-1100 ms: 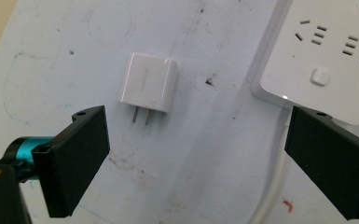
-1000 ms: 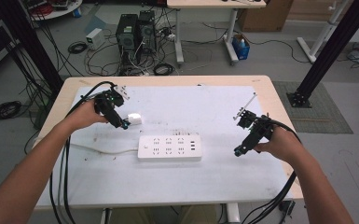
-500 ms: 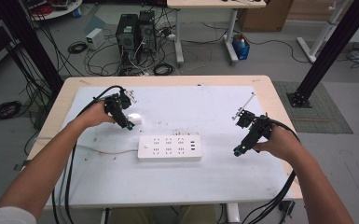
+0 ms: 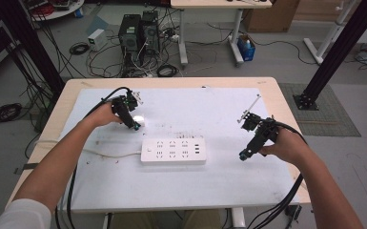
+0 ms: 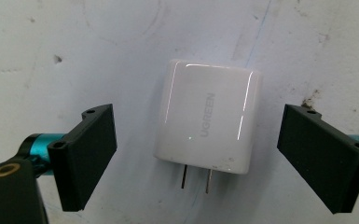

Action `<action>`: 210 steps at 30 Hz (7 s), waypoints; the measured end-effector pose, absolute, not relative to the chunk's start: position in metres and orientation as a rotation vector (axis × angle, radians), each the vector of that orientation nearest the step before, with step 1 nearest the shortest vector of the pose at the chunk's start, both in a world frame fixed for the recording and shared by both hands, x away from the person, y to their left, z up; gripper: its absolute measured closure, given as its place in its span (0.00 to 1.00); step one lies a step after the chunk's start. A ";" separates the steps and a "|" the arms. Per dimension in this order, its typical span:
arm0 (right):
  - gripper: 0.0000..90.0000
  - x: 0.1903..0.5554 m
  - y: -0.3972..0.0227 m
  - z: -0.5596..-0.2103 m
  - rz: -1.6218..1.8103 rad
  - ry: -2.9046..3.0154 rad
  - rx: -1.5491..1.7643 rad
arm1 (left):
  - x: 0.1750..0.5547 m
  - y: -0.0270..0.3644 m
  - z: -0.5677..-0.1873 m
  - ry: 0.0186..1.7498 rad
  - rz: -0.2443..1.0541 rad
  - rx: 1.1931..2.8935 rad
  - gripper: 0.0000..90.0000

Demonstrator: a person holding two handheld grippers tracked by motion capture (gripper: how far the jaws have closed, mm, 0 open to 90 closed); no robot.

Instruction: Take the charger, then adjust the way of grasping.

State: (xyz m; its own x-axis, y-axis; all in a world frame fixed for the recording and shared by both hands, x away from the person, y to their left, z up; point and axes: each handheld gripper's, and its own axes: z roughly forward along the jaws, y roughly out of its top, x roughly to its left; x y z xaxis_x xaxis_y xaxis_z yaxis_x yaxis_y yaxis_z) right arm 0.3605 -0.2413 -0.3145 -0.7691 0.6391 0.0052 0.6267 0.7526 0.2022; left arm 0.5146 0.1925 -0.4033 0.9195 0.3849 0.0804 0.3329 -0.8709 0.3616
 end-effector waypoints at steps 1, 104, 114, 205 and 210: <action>0.01 0.360 -0.241 -0.315 0.294 2.880 1.042 | 0.515 0.193 -0.405 0.522 0.197 2.740 0.16; 0.02 0.322 -0.233 -0.314 0.550 2.755 1.020 | 0.332 0.154 -0.315 0.265 0.301 2.529 0.48; 0.02 0.322 -0.234 -0.313 0.634 2.711 1.087 | 0.339 0.148 -0.314 0.249 0.292 2.494 0.47; 0.44 0.358 -0.165 -0.339 1.422 2.720 1.916 | 0.339 0.059 -0.355 0.053 0.217 2.206 0.47; 0.50 0.359 -0.167 -0.343 1.446 2.720 1.964 | 0.338 0.058 -0.354 0.053 0.225 2.199 0.47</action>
